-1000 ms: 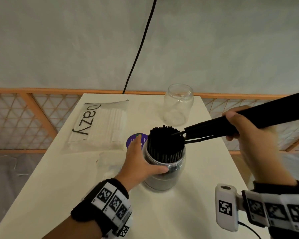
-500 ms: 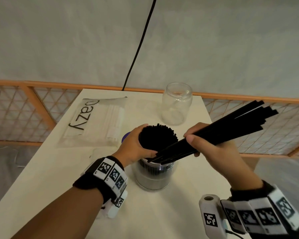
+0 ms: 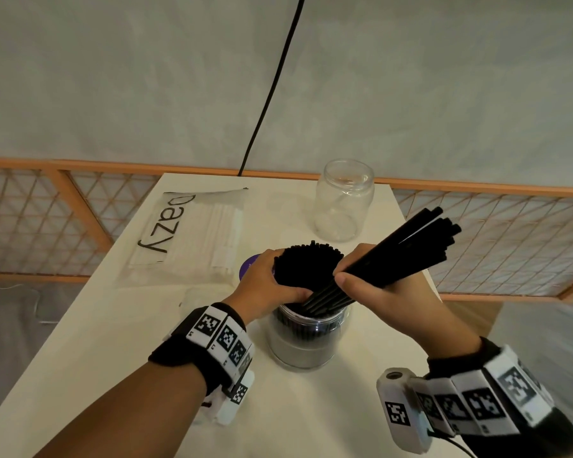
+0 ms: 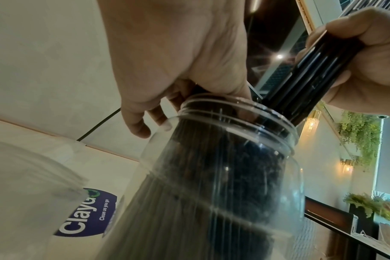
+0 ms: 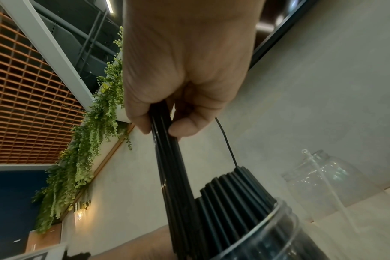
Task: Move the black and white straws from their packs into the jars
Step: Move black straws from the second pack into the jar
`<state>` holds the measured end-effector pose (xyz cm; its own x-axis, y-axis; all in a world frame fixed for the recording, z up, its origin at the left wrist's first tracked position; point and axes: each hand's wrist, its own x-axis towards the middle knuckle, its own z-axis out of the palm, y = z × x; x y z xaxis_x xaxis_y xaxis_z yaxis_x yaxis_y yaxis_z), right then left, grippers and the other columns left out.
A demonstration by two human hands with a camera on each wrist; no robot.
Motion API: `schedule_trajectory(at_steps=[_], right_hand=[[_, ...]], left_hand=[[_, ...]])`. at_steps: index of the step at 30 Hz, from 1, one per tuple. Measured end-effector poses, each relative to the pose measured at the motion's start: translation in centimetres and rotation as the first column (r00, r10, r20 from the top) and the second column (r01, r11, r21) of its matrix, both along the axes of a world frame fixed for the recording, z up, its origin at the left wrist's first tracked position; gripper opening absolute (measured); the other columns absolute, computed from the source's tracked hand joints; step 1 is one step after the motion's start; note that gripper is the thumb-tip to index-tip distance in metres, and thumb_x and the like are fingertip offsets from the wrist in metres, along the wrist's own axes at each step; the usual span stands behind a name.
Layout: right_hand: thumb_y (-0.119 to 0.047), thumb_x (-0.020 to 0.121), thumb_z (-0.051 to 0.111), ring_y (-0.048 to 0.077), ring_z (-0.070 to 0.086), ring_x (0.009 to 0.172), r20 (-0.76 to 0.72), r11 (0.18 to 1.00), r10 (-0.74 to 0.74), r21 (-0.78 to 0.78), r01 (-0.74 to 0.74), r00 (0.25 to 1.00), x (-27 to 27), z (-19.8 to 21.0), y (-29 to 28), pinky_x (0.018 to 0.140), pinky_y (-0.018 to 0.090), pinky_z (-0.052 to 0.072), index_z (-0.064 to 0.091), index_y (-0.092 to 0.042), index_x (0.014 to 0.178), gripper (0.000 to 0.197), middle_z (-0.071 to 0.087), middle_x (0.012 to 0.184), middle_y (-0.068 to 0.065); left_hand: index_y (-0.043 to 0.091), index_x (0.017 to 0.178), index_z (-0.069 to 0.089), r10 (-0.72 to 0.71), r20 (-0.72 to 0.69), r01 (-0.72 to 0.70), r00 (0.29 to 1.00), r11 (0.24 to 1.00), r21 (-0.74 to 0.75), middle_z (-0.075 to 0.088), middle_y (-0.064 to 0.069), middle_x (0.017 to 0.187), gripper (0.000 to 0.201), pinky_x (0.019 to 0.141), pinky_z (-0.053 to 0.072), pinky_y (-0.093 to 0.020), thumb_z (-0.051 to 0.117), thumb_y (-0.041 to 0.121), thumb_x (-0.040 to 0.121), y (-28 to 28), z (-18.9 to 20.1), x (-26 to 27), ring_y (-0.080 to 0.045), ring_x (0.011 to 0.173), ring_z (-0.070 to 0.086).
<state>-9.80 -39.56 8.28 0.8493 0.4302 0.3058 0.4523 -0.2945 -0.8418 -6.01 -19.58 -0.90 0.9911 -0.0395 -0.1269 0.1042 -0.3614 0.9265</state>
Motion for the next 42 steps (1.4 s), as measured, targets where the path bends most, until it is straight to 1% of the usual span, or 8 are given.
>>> schedule_trajectory(at_steps=[6,10,15,17,19,25,33,42], right_hand=[[-0.009,0.080,0.067,0.001,0.060,0.078,0.001,0.996,-0.036,-0.087,0.036,0.999,-0.2,-1.4,1.3,0.069,0.014,0.047,0.065,-0.020,0.075,0.012,0.063,0.076,-0.005],[-0.034,0.067,0.063,0.014,0.050,0.116,0.014,0.980,-0.185,-0.073,0.185,0.983,0.5,-3.7,2.2,0.100,0.047,0.037,0.060,-0.043,0.075,0.012,0.060,0.092,-0.027],[-0.049,0.059,0.055,0.013,0.025,0.132,0.081,0.911,-0.318,-0.250,0.328,0.945,1.9,-6.0,3.6,0.101,0.012,0.014,0.063,-0.019,0.098,0.050,0.047,0.121,-0.010],[-0.055,0.058,0.055,0.014,0.026,0.128,0.098,0.903,-0.314,-0.277,0.329,0.944,1.9,-6.6,4.0,0.110,0.023,0.018,0.055,-0.015,0.116,0.071,0.044,0.125,-0.005],[-0.045,0.060,0.071,0.018,0.025,0.127,0.077,0.924,-0.300,-0.223,0.310,0.951,1.4,-6.3,4.0,0.107,0.035,0.028,0.049,-0.022,0.120,0.068,0.036,0.134,-0.002],[-0.060,0.040,0.078,-0.006,0.028,0.129,-0.063,0.972,-0.211,0.094,0.217,0.975,1.2,-4.4,2.0,0.097,0.005,0.024,0.026,-0.051,0.124,0.099,0.031,0.137,-0.021],[-0.048,0.091,0.042,-0.007,0.021,0.134,0.391,0.991,-0.059,-0.090,0.102,0.918,1.7,-2.2,3.7,0.109,0.008,0.016,0.025,-0.021,0.143,0.062,0.031,0.143,-0.011],[-0.040,0.098,0.024,0.021,0.028,0.139,0.435,0.888,0.154,-0.455,0.069,0.887,2.8,-5.8,2.6,0.107,0.040,0.031,0.053,-0.012,0.129,0.051,0.045,0.143,0.001]], left_hand=[[0.034,0.116,0.049,-0.001,0.017,0.002,1.000,0.997,-0.079,0.058,0.006,0.120,0.082,0.100,0.047,-0.039,0.079,0.054,0.042,0.0,0.2,-0.6,-0.014,0.115,0.054],[0.034,0.118,0.046,-0.040,0.042,0.045,0.998,0.991,-0.124,0.055,0.001,0.127,0.078,0.103,0.043,-0.037,0.079,0.059,0.052,0.1,0.2,-1.1,-0.016,0.122,0.050],[0.035,0.122,0.047,-0.114,0.084,0.125,0.990,0.982,-0.143,0.055,0.009,0.124,0.101,0.103,0.041,-0.028,0.076,0.074,0.033,0.2,0.5,-1.4,-0.005,0.119,0.049],[0.025,0.133,0.043,-0.150,0.077,0.159,0.986,0.979,-0.131,0.055,0.004,0.129,0.115,0.106,0.040,-0.034,0.081,0.068,0.034,0.4,0.4,-1.4,-0.010,0.124,0.049],[0.023,0.139,0.035,-0.165,0.056,0.171,0.985,0.979,-0.109,0.051,0.003,0.134,0.124,0.109,0.038,-0.041,0.087,0.059,0.034,0.5,0.3,-1.5,-0.013,0.128,0.045],[0.033,0.146,0.017,-0.119,0.012,0.119,0.993,0.989,-0.084,0.034,0.008,0.144,0.134,0.112,0.031,-0.034,0.093,0.035,0.035,0.2,0.7,-2.1,-0.007,0.132,0.034],[0.043,0.144,0.003,-0.095,0.040,0.096,0.995,0.995,-0.038,0.026,0.016,0.148,0.139,0.113,0.031,-0.038,0.090,0.045,0.035,-1.1,1.3,-2.1,-0.006,0.136,0.028],[0.039,0.144,0.007,-0.111,0.051,0.114,0.992,0.992,-0.048,0.037,0.014,0.143,0.139,0.109,0.037,-0.038,0.090,0.045,0.033,-0.7,0.3,-2.2,-0.006,0.132,0.038]])
